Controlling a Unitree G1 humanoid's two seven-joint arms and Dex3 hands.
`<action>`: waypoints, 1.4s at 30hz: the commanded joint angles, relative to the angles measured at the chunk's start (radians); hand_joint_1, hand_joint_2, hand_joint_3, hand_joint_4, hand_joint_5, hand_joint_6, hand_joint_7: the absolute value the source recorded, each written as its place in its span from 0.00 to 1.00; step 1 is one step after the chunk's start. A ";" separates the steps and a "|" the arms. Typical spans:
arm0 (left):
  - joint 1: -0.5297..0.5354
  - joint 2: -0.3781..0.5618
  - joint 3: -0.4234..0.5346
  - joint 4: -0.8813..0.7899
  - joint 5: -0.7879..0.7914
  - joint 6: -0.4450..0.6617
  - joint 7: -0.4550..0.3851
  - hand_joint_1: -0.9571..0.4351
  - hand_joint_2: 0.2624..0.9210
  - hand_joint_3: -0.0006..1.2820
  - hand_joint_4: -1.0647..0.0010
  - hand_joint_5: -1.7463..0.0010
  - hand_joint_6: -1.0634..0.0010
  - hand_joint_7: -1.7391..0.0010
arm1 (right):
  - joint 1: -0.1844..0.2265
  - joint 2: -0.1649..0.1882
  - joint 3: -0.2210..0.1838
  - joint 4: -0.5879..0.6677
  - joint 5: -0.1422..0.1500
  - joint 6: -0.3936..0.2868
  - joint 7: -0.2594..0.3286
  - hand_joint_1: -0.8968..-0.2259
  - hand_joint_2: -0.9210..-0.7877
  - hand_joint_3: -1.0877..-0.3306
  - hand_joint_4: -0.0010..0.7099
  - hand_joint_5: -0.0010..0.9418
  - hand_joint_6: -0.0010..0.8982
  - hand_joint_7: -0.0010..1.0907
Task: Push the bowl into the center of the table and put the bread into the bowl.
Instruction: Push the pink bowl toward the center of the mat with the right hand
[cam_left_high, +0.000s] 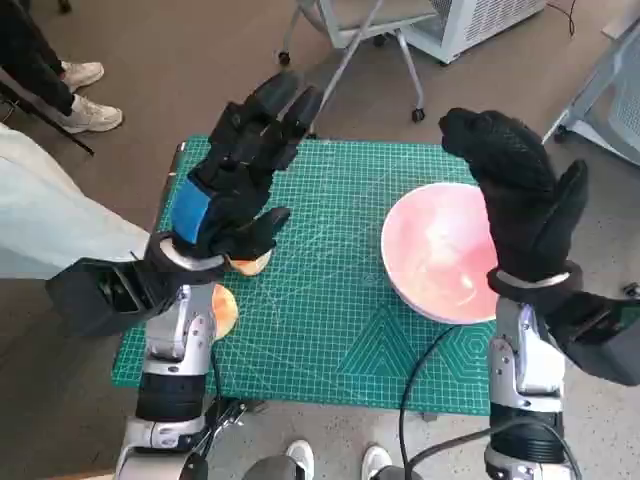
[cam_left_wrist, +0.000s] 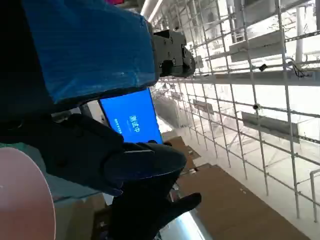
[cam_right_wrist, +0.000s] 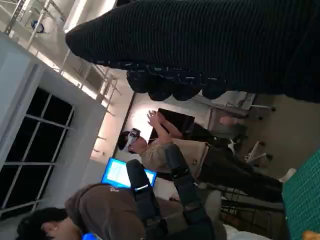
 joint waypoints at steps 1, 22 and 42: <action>-0.015 0.002 0.005 0.004 -0.007 -0.011 -0.006 0.26 1.00 0.37 0.91 1.00 1.00 0.78 | 0.007 -0.004 -0.003 0.008 -0.005 0.005 -0.001 0.37 0.00 0.43 0.35 0.01 0.06 0.58; -0.020 0.003 0.004 0.005 -0.007 -0.010 -0.010 0.26 1.00 0.38 0.91 1.00 1.00 0.78 | 0.005 -0.006 -0.005 0.021 -0.016 -0.021 -0.004 0.38 0.00 0.43 0.35 0.01 0.07 0.58; -0.020 0.000 0.011 0.019 -0.013 -0.018 -0.023 0.26 1.00 0.37 0.91 1.00 1.00 0.78 | 0.000 -0.065 -0.075 0.085 0.009 -0.070 0.017 0.38 0.00 0.46 0.37 0.01 0.13 0.51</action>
